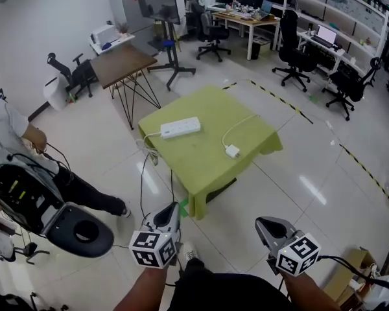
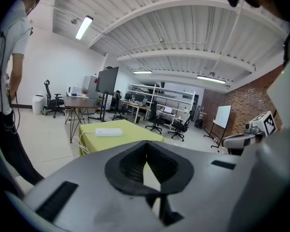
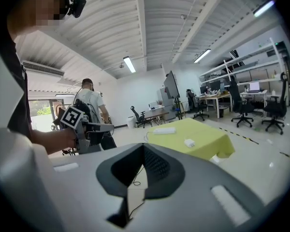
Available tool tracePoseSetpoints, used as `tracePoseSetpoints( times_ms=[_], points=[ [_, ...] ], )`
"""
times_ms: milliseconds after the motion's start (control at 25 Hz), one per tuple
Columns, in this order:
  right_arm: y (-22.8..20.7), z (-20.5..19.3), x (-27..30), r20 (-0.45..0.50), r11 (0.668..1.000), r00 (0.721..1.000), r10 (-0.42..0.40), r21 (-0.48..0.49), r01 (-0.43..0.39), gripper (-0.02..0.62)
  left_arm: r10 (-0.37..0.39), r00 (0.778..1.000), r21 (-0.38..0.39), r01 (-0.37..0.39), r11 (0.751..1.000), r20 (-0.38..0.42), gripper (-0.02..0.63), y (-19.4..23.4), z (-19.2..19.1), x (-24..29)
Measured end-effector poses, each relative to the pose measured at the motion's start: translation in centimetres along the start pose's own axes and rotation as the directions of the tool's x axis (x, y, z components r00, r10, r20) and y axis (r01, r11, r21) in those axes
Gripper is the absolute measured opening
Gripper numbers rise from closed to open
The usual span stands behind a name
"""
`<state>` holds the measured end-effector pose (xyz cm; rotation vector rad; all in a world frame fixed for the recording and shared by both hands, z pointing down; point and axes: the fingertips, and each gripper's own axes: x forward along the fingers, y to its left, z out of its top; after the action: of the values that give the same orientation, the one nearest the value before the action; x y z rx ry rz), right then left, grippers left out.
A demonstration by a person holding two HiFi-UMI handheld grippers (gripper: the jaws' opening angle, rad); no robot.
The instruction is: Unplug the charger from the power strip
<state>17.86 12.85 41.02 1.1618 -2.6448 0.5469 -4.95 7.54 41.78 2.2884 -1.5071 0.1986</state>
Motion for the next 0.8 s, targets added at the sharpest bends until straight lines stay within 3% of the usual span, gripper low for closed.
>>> tracePoseSetpoints(
  times_ms=[800],
  points=[
    [0.0,0.4,-1.9,0.028,1.000,1.000,0.001,-0.011,0.000,0.000,-0.018,1.000,0.029,0.018,0.999,0.024,0.006,-2.5,1.2,-0.6]
  ],
)
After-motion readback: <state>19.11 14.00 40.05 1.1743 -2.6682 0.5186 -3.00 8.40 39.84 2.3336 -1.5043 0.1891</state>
